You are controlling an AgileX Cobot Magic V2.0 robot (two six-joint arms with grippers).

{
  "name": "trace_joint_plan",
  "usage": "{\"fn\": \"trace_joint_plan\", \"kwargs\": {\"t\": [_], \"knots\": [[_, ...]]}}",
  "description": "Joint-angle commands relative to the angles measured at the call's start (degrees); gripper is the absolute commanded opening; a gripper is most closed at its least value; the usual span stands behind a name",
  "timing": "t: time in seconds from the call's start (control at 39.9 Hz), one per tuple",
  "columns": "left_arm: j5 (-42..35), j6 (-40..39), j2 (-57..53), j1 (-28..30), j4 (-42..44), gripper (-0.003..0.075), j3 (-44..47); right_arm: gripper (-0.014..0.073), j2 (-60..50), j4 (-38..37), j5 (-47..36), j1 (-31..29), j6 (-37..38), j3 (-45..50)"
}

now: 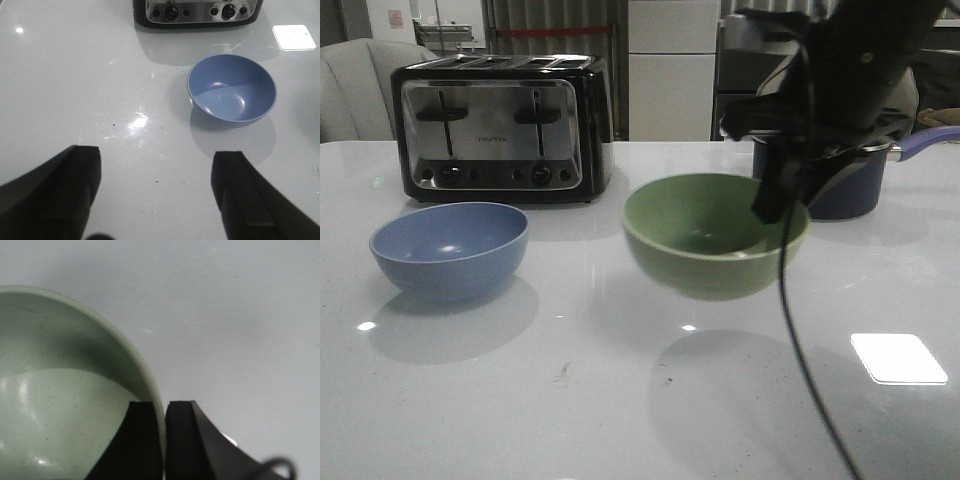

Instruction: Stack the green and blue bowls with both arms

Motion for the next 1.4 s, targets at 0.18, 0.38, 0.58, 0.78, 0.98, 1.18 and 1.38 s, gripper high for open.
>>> {"fn": "trace_joint_plan", "kwargs": {"t": [0.18, 0.38, 0.58, 0.78, 0.98, 1.18, 1.38], "knots": [[-4.0, 0.0, 0.3, -0.5, -0.3, 0.0527, -2.0, 0.0068, 1.6, 0.9, -3.2, 6.3, -0.6, -1.9], [-3.5, 0.0, 0.3, -0.5, -0.3, 0.0527, -2.0, 0.0235, 2.9, 1.7, -4.1, 6.4, -0.6, -1.9], [-3.5, 0.0, 0.3, -0.5, -0.3, 0.0527, -2.0, 0.0419, 2.6, 1.6, -4.1, 6.4, -0.7, -1.9], [-3.5, 0.0, 0.3, -0.5, -0.3, 0.0527, -2.0, 0.0413, -5.1, 1.6, -6.4, 7.2, -2.8, 0.5], [-3.5, 0.0, 0.3, -0.5, -0.3, 0.0527, -2.0, 0.0413, -18.7, 1.1, -12.7, 8.4, -4.7, 10.1], [-3.6, 0.0, 0.3, -0.5, -0.4, 0.0527, -2.0, 0.0413, -32.6, -0.3, -14.0, 8.4, -4.7, 19.8], [-4.0, 0.0, 0.3, -0.9, -1.8, 0.0527, -2.0, 0.0413, -44.7, -0.3, -12.3, 8.4, -4.7, 27.9]]}}
